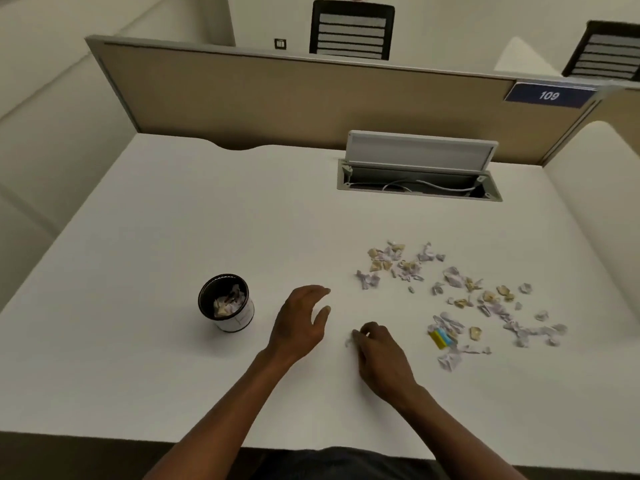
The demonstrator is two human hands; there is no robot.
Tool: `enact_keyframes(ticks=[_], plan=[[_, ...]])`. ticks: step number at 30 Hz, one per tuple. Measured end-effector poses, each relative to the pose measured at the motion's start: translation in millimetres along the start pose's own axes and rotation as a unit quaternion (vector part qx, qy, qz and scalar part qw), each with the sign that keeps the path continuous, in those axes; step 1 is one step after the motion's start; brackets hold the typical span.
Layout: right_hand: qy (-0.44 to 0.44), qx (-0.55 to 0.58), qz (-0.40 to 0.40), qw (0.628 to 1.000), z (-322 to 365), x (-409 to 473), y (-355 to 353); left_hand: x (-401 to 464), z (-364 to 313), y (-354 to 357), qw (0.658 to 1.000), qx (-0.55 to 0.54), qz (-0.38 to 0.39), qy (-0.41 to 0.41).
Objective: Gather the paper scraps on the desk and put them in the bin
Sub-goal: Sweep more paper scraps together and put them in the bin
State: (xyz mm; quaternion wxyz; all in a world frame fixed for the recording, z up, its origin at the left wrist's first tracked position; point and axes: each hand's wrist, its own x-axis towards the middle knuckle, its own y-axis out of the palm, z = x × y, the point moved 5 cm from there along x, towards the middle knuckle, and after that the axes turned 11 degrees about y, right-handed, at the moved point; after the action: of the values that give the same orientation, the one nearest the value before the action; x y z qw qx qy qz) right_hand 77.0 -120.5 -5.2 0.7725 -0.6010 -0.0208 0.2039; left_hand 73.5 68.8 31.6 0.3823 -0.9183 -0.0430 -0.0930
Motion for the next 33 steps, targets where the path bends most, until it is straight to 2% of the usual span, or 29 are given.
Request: enact_keyframes(ticks=[2,5,7,11,18,23,28,31,33], plan=[[-0.028,0.026,0.013,0.999,2,1,0,28,-4,17,0.999,0.012,0.039,0.018],[0.036,0.104,-0.049,0.993,-13,18,-24,70,-17,47,0.987,0.068,0.121,0.079],[0.083,0.131,-0.1,0.983,-32,35,-46,91,-27,68,0.967,0.125,0.184,0.124],[0.113,0.121,-0.127,0.978,-64,75,-88,94,-28,102,0.932,0.195,0.264,0.156],[0.049,0.057,-0.05,0.996,-61,141,-108,50,-16,100,0.953,0.153,0.222,0.138],[0.019,-0.024,0.048,0.998,-44,163,-86,23,-15,67,0.983,0.081,0.134,0.098],[-0.028,-0.029,0.03,0.999,-30,141,-61,4,0,35,0.999,0.02,0.043,0.012],[-0.076,-0.002,0.019,0.997,-24,121,-50,-3,12,27,0.999,0.019,0.018,-0.021],[-0.073,0.02,-0.013,0.997,-27,116,-53,-7,15,26,0.999,0.017,0.015,-0.032]])
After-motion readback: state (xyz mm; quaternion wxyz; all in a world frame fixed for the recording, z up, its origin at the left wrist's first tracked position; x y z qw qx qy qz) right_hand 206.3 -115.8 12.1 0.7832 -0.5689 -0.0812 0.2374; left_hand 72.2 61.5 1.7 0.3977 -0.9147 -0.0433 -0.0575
